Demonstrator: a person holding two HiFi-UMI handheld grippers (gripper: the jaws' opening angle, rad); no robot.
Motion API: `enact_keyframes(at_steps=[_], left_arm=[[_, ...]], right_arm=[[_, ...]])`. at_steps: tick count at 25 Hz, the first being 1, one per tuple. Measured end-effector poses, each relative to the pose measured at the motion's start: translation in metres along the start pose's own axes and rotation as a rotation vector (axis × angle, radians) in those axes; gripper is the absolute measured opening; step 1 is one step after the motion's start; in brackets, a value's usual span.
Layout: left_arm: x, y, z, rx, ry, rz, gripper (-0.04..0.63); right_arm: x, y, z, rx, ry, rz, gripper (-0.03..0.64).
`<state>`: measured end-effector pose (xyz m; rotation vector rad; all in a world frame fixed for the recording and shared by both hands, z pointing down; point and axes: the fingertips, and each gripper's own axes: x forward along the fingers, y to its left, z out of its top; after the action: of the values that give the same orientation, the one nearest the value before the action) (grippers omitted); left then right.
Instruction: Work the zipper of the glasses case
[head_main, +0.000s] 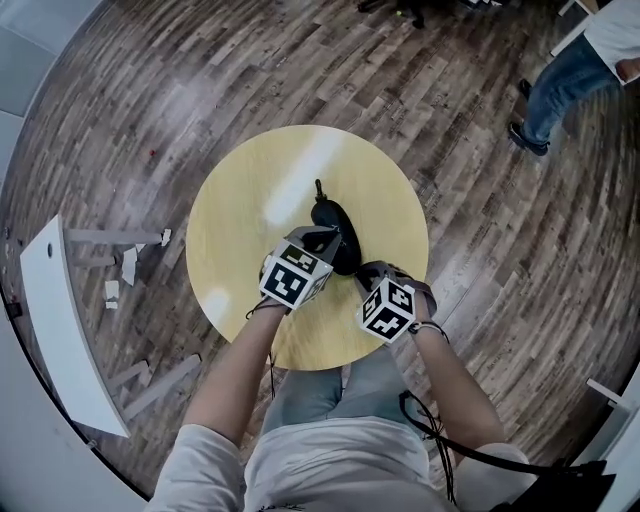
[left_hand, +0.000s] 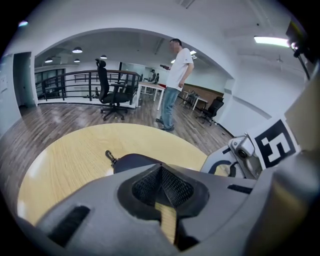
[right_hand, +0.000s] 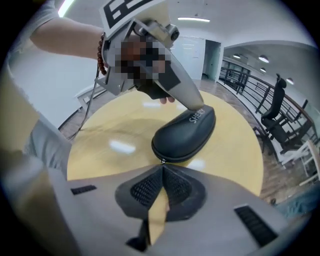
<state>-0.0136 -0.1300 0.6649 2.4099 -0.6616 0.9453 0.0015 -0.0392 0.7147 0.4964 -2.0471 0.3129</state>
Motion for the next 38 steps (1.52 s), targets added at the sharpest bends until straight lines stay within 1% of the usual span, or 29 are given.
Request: enact_keyframes(at_steps=[4, 6, 8, 10, 13, 17, 21, 24, 26, 32, 35, 38], left_arm=[[0.009, -0.006, 0.023, 0.029, -0.03, -0.006, 0.006], [0.017, -0.007, 0.033, 0.037, -0.033, -0.004, 0.006], [0.028, -0.008, 0.037, 0.047, -0.001, -0.012, 0.006], [0.038, -0.008, 0.036, 0.063, 0.032, -0.019, 0.006], [0.037, -0.008, 0.031, 0.073, 0.045, -0.017, 0.006], [0.04, -0.015, 0.017, 0.114, 0.072, -0.023, 0.006], [0.037, -0.017, 0.011, 0.079, 0.065, -0.021, 0.006], [0.036, -0.015, 0.012, 0.09, 0.058, -0.015, 0.006], [0.035, -0.015, 0.012, 0.087, 0.06, -0.015, 0.006], [0.034, -0.011, 0.01, 0.074, 0.048, -0.001, 0.006], [0.035, -0.011, 0.012, 0.084, 0.04, -0.008, 0.006], [0.036, -0.014, 0.01, 0.099, 0.037, -0.009, 0.006]], right_arm=[[-0.019, -0.052, -0.042, -0.072, 0.062, -0.055, -0.002], [-0.022, -0.072, -0.051, -0.128, 0.069, -0.071, -0.002], [-0.023, -0.084, -0.054, -0.177, 0.073, -0.082, -0.002], [-0.025, -0.091, -0.055, -0.183, 0.083, -0.081, -0.002], [-0.027, -0.085, -0.053, -0.121, 0.086, -0.037, -0.002], [-0.028, -0.068, -0.055, 0.005, 0.065, -0.024, -0.002], [-0.026, -0.047, -0.049, 0.129, 0.039, -0.037, -0.002], [-0.022, -0.041, -0.043, 0.206, 0.017, -0.049, -0.002], [-0.02, -0.038, -0.039, 0.233, 0.007, -0.044, -0.002], [-0.013, -0.032, -0.034, 0.267, -0.012, -0.052, -0.002], [-0.013, -0.035, -0.033, 0.276, -0.038, -0.083, 0.0], [-0.021, -0.036, -0.046, 0.313, -0.047, -0.13, 0.002]])
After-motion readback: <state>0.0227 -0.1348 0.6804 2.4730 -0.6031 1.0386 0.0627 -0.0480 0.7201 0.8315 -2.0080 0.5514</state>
